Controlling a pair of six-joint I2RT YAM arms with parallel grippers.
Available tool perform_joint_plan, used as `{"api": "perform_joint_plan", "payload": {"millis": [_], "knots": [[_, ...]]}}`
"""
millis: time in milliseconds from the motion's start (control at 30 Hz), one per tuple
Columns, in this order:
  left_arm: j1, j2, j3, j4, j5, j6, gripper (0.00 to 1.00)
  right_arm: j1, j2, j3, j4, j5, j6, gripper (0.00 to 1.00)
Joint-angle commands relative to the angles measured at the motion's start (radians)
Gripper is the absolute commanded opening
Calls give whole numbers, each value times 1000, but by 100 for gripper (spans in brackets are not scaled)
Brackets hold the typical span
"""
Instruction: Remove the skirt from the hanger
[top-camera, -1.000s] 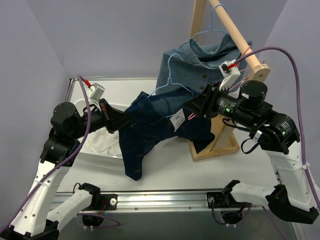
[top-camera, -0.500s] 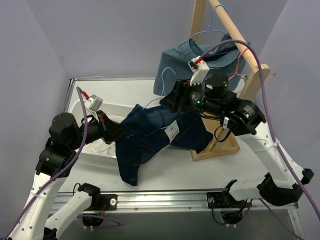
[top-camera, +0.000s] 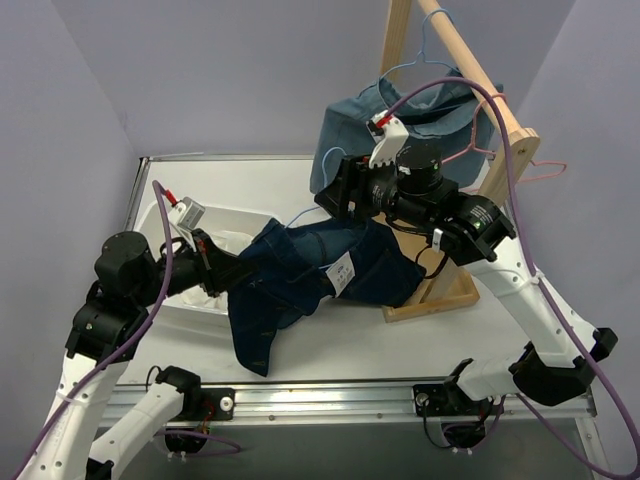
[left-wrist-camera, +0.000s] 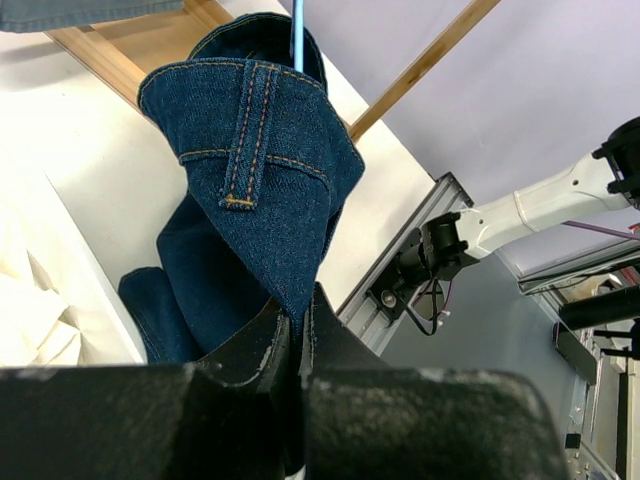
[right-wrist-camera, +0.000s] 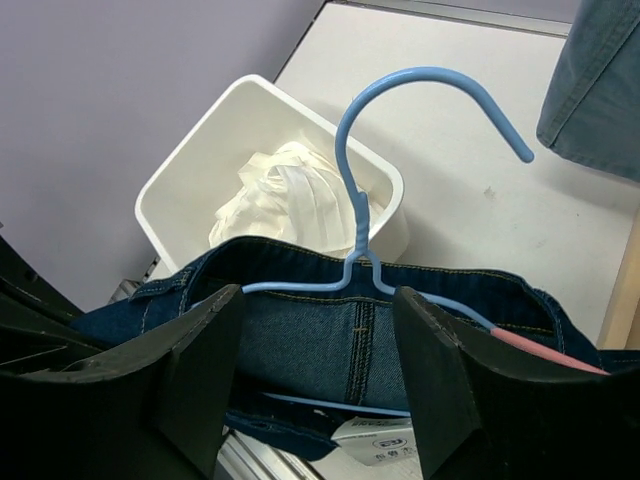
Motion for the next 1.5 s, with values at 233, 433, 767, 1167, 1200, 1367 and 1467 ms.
{"api": "perform_joint_plan", "payload": {"millis": [233,433,767,1167,1200,1367,1467], "knots": [[6,-24,83,63,42,-8,2,6,60,-29,74,27,-37,49],[6,-30,77,92,44,-32,2,23,36,-106,111,16,-7,31],[6,2,95,17,53,-8,46,32,10,-48,85,192,7,0],[6,-68,29,-130,36,43,68,30,-33,131,38,306,98,0],[6,-75,23,-129,36,43,68,30,-33,144,33,306,99,0],[6,-73,-2,-109,53,35,66,30,-33,195,16,314,110,0],[6,-64,-5,-104,64,37,61,30,-36,210,13,317,121,0]]}}
